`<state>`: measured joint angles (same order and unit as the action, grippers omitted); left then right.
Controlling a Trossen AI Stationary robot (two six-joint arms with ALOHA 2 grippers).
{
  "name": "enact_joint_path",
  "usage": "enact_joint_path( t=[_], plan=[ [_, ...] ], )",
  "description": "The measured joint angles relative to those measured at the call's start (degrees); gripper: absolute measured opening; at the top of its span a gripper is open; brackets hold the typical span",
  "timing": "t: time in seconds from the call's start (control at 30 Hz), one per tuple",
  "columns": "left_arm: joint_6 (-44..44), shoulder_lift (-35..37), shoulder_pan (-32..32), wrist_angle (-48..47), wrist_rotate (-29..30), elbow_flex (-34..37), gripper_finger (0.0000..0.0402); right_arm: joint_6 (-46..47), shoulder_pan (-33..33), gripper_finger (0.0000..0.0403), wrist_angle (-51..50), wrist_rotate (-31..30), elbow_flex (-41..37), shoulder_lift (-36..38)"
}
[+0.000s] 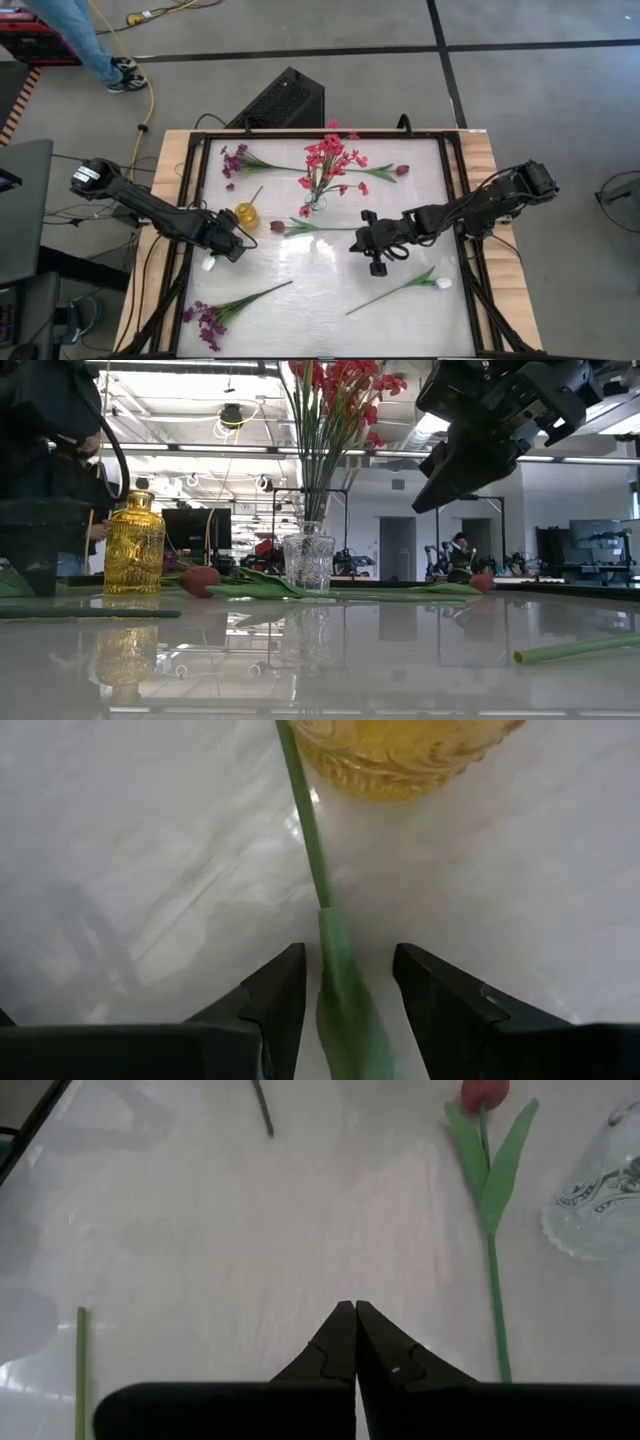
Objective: Sort flowers into vase by color
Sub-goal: Put the left white tulip into the transparent vase
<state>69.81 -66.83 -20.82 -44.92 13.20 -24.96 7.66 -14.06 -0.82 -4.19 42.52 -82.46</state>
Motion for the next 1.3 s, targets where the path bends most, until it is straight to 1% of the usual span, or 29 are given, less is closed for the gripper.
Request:
enact_joint_path(
  t=[0.1, 0.2, 0.27, 0.4, 0.47, 0.57, 0.67, 0.77, 0.87, 1.0, 1.07, 1.13, 1.2, 1.3],
  plan=[
    [0.1, 0.0, 0.0, -0.3, -0.1, -0.2, 0.0146, 0.6, 0.0, 0.0029, 0.0, 0.0, 0.0, 0.0],
    [1.7, -0.2, 0.5, -2.5, -0.4, -1.2, 0.0125, 1.3, 0.0, 0.003, 0.0, 0.1, 0.0, 0.0],
    [2.9, -0.3, 0.8, -3.1, -0.6, -1.6, 0.0098, 1.3, 0.0, 0.003, 0.0, 0.1, 0.0, 0.0],
    [3.2, -0.3, 0.8, -4.0, -0.5, -1.6, 0.0028, 1.4, 0.0, 0.0029, 0.0, 0.1, 0.0, 0.0],
    [3.9, -0.1, 0.8, -4.3, -0.4, -1.6, 0.001, 1.6, -0.2, 0.0029, 0.0, 0.1, 0.0, 0.0],
    [7.0, 1.4, 0.4, -7.4, 1.9, -2.6, 0.0012, 2.4, -0.6, 0.003, -0.2, 0.2, 0.0, 0.0],
    [9.8, 5.5, -0.4, -8.7, 7.6, -4.4, 0.0013, 2.6, -1.0, 0.003, -0.6, 0.8, 0.0, 0.0],
    [11.0, 9.7, -0.5, -11.9, 11.2, -7.1, 0.0013, 2.6, -1.3, 0.003, -0.4, 1.1, 0.0, 0.0],
    [10.9, 13.7, -0.5, -16.9, 14.6, -11.1, 0.0013, 2.6, -1.3, 0.003, -0.2, 1.2, 0.0, 0.0],
    [8.4, 17.5, -0.5, -25.8, 18.8, -18.0, 0.0013, 2.5, -1.2, 0.003, 0.2, 1.2, 0.0, 0.0],
    [6.7, 18.6, -0.4, -27.2, 20.6, -21.8, 0.0013, 2.4, -0.8, 0.003, 0.7, 1.2, 0.0, 0.0],
    [3.0, 19.4, -0.5, -26.6, 20.7, -24.9, 0.0013, 2.2, -0.7, 0.003, 2.1, 1.2, 0.0, 0.0],
    [-1.9, 19.9, -0.5, -22.6, 19.7, -27.2, 0.0013, -0.4, -0.7, 0.003, 3.9, 1.2, 0.0, 0.0],
    [-11.1, 20.0, -1.2, -12.8, 14.1, -28.2, 0.0013, -6.9, -1.5, 0.003, 8.2, 1.2, 0.0, 0.0]
  ],
)
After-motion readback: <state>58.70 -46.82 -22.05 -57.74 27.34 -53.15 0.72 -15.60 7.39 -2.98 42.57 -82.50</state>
